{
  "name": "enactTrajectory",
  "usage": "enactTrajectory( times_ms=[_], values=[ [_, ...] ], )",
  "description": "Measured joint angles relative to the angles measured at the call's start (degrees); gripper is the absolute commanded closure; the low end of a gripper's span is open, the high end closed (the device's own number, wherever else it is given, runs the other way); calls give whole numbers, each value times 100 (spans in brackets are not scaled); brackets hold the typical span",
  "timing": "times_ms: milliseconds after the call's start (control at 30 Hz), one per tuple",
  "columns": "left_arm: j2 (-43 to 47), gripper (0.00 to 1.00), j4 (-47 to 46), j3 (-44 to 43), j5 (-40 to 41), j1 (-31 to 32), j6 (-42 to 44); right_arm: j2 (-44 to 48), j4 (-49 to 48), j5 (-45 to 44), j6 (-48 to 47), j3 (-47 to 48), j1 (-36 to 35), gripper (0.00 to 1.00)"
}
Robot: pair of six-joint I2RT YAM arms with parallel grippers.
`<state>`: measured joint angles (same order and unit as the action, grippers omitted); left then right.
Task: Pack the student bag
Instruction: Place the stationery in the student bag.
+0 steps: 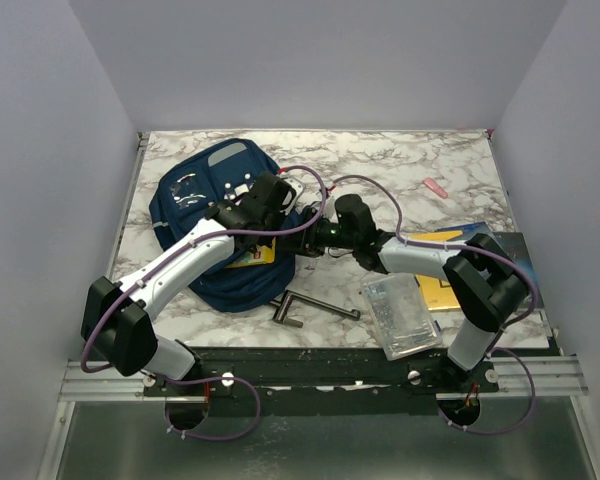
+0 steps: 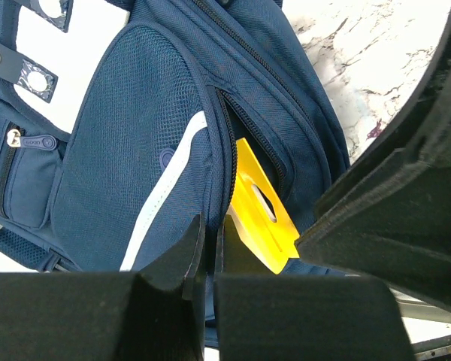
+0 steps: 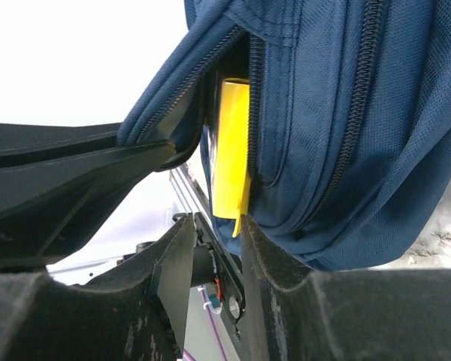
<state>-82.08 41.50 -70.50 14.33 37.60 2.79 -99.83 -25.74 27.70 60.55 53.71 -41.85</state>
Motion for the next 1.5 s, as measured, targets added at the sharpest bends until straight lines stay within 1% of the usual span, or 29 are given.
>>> enactTrajectory(
  times_ms=[200, 500, 567, 667, 767, 800, 867, 1033, 1167, 1200, 1367, 1500],
  values=[
    [0, 100, 2, 0, 0, -4, 2, -227, -2, 2, -2, 39, -87, 66],
    [0, 100, 2, 0, -4, -4, 2, -413, -83, 2, 4, 52, -273, 74],
    [0, 100, 9, 0, -9, -4, 2, -485, -87, 0, 9, 83, -284, 79],
    [0, 100, 15, 0, -20, -4, 2, -632, -114, -11, 74, 219, -284, 89],
    [0, 100, 15, 0, -22, -4, 7, -726, -125, -55, 177, 343, -282, 98],
    [0, 100, 15, 0, -22, -4, 9, -734, -111, -101, 212, 378, -282, 99],
    [0, 100, 17, 0, -22, -4, 24, -752, -17, -175, 282, 505, -278, 100],
    [0, 100, -13, 0, -22, -4, 57, -850, 339, -332, 442, 1027, -251, 99],
    [28, 100, -26, 0, -9, -17, 101, -1093, 866, -610, 476, 1624, -229, 99],
    [33, 100, -33, 0, 0, -22, 109, -1147, 979, -688, 476, 1735, -227, 98],
    [44, 100, -70, 0, 11, -74, 109, -1342, 1272, -1032, 474, 2028, -197, 84],
    [44, 100, -85, 0, 22, -76, 109, -1342, 1370, -1274, 422, 2028, -195, 66]
  ],
)
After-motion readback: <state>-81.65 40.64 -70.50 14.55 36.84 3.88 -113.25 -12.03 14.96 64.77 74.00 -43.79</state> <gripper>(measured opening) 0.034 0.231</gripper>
